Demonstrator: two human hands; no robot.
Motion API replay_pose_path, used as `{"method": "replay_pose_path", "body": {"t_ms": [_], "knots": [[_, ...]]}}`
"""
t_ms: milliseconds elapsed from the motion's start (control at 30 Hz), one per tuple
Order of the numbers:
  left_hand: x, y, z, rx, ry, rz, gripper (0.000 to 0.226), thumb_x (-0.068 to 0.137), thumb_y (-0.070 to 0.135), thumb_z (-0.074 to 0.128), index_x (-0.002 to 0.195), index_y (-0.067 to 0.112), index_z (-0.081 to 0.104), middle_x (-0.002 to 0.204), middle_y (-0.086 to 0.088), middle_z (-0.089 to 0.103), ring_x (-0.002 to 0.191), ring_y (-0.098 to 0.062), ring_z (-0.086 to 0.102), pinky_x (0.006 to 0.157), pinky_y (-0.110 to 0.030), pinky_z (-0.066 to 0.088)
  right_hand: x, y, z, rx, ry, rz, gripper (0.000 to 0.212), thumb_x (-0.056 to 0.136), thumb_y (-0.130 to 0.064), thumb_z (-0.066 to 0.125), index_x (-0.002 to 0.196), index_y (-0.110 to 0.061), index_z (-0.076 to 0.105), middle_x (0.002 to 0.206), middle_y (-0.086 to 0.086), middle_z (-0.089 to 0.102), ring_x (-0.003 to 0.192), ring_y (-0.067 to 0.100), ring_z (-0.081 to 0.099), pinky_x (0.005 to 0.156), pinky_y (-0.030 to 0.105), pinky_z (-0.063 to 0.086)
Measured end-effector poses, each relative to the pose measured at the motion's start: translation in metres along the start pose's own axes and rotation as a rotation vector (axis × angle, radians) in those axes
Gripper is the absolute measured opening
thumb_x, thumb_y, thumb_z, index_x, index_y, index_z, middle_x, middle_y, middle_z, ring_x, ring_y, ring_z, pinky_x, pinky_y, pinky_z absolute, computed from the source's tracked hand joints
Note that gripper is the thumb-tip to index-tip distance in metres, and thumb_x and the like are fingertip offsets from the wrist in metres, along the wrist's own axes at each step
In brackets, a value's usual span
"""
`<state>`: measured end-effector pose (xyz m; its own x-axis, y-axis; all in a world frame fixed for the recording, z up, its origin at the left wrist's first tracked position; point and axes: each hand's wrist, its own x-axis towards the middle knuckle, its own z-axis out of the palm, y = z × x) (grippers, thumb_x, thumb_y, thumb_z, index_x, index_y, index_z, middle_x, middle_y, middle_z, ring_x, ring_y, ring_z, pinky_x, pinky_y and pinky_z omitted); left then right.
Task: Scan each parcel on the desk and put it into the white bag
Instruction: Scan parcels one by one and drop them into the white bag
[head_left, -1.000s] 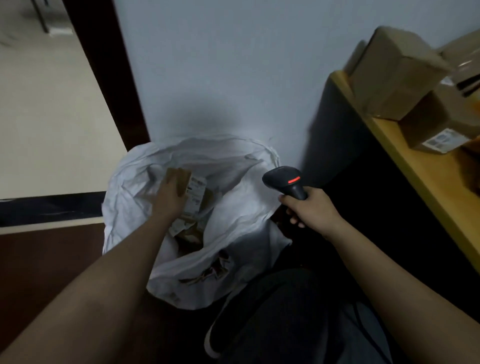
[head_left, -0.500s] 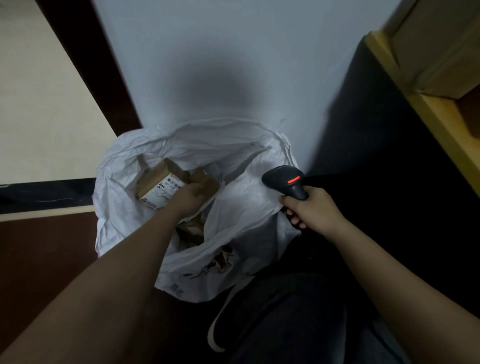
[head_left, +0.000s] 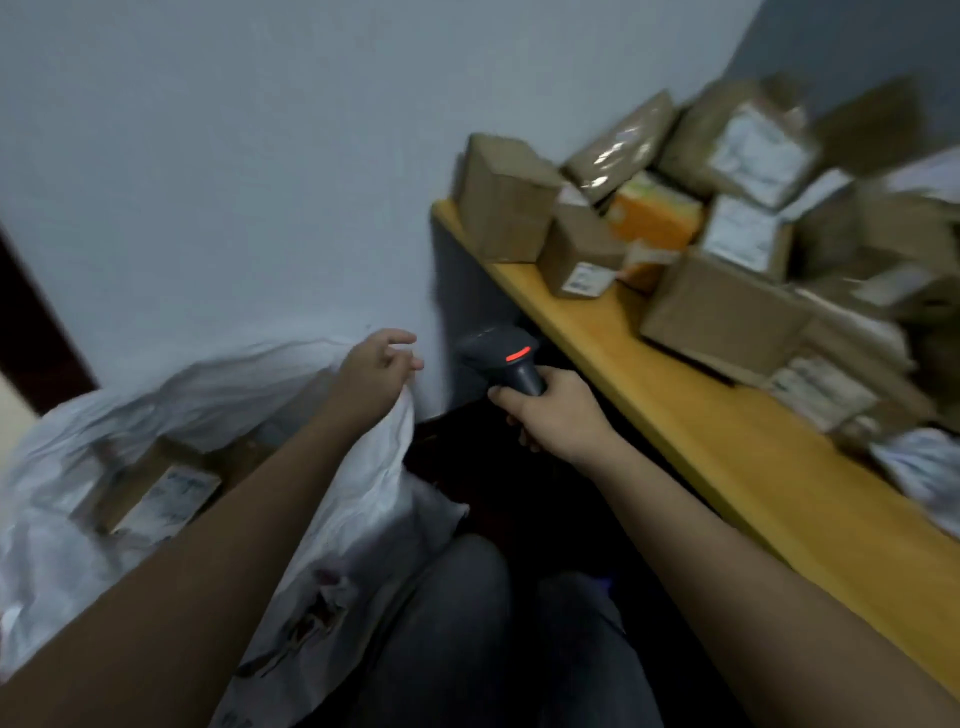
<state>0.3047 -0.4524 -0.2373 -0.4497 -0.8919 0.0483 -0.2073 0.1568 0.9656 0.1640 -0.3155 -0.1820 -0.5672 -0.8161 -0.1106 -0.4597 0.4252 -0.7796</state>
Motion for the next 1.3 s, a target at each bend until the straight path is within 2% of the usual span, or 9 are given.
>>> {"method": "replay_pose_path", "body": {"t_ms": [133, 367, 500, 667, 833, 1000, 1133, 1233, 1300], "knots": [[-0.022, 0.074, 0.05, -0.139, -0.115, 0.115, 0.025, 0.1, 0.006, 0.042, 0.122, 0.005, 0.055, 0.095, -0.006, 0.066, 0.08, -0.005, 0.062, 0.068, -0.007, 0.046, -0.049, 0.003, -0.073, 0.065, 0.162, 0.008, 0.018, 0.09, -0.026, 0.066, 0.077, -0.017, 0.057, 0.063, 0.006, 0.06, 0.041, 0.014, 0.052, 0.043, 0.025, 0.041], [-0.047, 0.171, 0.137, -0.034, -0.422, 0.186, 0.016, 0.1, 0.025, 0.047, 0.112, 0.031, 0.053, 0.112, 0.003, 0.065, 0.103, -0.011, 0.061, 0.093, -0.038, 0.05, -0.119, 0.034, -0.196, 0.17, 0.326, 0.189, 0.019, 0.092, -0.028, 0.065, 0.084, -0.012, 0.059, 0.073, 0.007, 0.063, 0.047, 0.012, 0.054, 0.045, 0.024, 0.044], [-0.058, 0.204, 0.185, 0.109, -0.532, 0.257, 0.028, 0.099, 0.026, 0.05, 0.127, 0.023, 0.05, 0.122, 0.002, 0.057, 0.113, -0.015, 0.054, 0.086, -0.028, 0.047, -0.147, 0.055, -0.244, 0.214, 0.491, 0.189, 0.022, 0.091, -0.025, 0.065, 0.08, -0.008, 0.058, 0.068, 0.008, 0.06, 0.042, 0.011, 0.05, 0.046, 0.026, 0.042], [-0.045, 0.214, 0.229, 0.443, -0.384, 0.298, 0.05, 0.093, 0.033, 0.059, 0.139, 0.024, 0.042, 0.146, -0.009, 0.035, 0.134, -0.033, 0.033, 0.112, -0.044, 0.031, -0.152, 0.079, -0.287, 0.301, 0.628, 0.15, 0.019, 0.089, -0.021, 0.065, 0.082, -0.004, 0.059, 0.071, 0.012, 0.062, 0.048, 0.018, 0.052, 0.052, 0.032, 0.045], [-0.026, 0.223, 0.244, 0.615, -0.27, 0.385, 0.06, 0.093, 0.029, 0.058, 0.146, 0.023, 0.031, 0.155, -0.01, 0.015, 0.144, -0.032, 0.007, 0.115, -0.047, 0.015, -0.131, 0.087, -0.306, 0.305, 0.628, 0.155, 0.022, 0.089, -0.021, 0.065, 0.079, -0.001, 0.06, 0.062, 0.008, 0.06, 0.04, 0.013, 0.052, 0.046, 0.026, 0.045], [0.002, 0.226, 0.256, 0.839, -0.323, 0.501, 0.065, 0.095, 0.047, 0.051, 0.151, 0.034, 0.02, 0.161, -0.005, 0.005, 0.147, -0.029, -0.002, 0.117, -0.049, 0.001, -0.105, 0.088, -0.314, 0.291, 0.583, 0.15, 0.022, 0.09, -0.025, 0.066, 0.081, -0.005, 0.061, 0.064, 0.008, 0.06, 0.038, 0.009, 0.053, 0.042, 0.021, 0.044], [0.008, 0.215, 0.261, 0.931, -0.334, 0.575, 0.063, 0.092, 0.064, 0.038, 0.147, 0.035, 0.029, 0.16, -0.003, 0.016, 0.148, -0.025, 0.004, 0.116, -0.051, -0.005, -0.096, 0.093, -0.31, 0.307, 0.556, 0.158, 0.022, 0.089, -0.025, 0.067, 0.082, -0.006, 0.061, 0.067, 0.009, 0.062, 0.041, 0.011, 0.053, 0.043, 0.022, 0.045], [0.001, 0.209, 0.258, 0.804, -0.285, 0.598, 0.058, 0.087, 0.072, 0.037, 0.12, 0.027, 0.05, 0.147, -0.003, 0.037, 0.144, -0.023, 0.019, 0.116, -0.053, -0.004, -0.094, 0.098, -0.307, 0.327, 0.524, 0.155, 0.019, 0.09, -0.024, 0.067, 0.088, -0.006, 0.061, 0.071, 0.011, 0.063, 0.048, 0.014, 0.055, 0.047, 0.025, 0.046], [-0.006, 0.206, 0.252, 0.74, -0.241, 0.593, 0.056, 0.082, 0.075, 0.042, 0.099, 0.022, 0.049, 0.124, -0.001, 0.048, 0.131, -0.023, 0.035, 0.116, -0.057, 0.01, -0.093, 0.1, -0.306, 0.338, 0.515, 0.152, 0.018, 0.091, -0.023, 0.066, 0.088, -0.006, 0.061, 0.071, 0.011, 0.063, 0.05, 0.016, 0.055, 0.048, 0.026, 0.046]]}}
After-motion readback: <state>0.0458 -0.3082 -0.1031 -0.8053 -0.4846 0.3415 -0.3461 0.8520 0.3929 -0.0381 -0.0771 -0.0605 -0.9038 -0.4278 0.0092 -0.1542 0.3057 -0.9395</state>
